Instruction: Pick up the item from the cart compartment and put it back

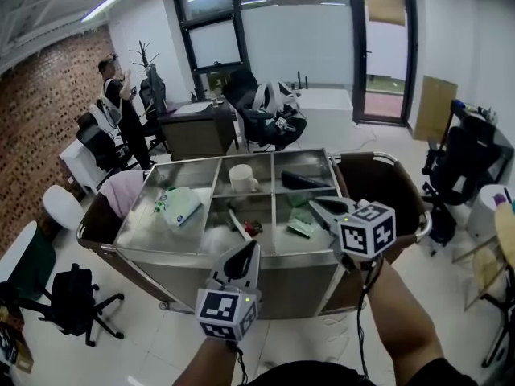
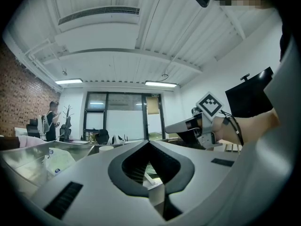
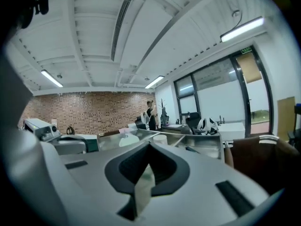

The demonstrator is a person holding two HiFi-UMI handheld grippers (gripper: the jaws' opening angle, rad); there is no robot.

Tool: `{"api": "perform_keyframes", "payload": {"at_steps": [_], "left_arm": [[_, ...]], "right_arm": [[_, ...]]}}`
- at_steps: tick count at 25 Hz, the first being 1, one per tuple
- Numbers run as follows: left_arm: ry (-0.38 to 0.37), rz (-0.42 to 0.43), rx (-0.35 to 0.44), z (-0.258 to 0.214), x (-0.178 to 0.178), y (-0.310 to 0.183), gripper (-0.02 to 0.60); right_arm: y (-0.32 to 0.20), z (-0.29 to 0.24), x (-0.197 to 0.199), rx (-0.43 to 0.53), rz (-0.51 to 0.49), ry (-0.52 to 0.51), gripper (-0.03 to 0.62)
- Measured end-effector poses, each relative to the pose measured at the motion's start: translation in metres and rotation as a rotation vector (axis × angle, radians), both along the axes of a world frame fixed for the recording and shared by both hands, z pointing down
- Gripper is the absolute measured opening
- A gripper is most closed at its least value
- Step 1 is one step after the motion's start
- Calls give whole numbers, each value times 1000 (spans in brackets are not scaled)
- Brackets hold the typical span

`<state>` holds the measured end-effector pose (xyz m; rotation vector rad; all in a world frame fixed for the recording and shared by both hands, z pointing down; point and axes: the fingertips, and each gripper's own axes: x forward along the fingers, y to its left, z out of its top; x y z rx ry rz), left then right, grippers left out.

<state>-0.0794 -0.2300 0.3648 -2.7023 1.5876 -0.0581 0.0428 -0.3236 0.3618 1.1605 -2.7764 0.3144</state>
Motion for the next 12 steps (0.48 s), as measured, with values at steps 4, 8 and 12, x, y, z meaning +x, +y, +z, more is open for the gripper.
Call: {"api": "perform_keyframes", "payload": {"at_steps": [4,8,12], "left_arm": [[3,-8,-2,1,-3,0,0],[6,-7,1,0,-1,1,0],[8,-6,0,1,-2,1,0]], "right_arm": [[34,-21,21,62,20,-92,17],[52,-27,31,88,37,-131,17],[73,-30,39,101,53,-174,17]]}}
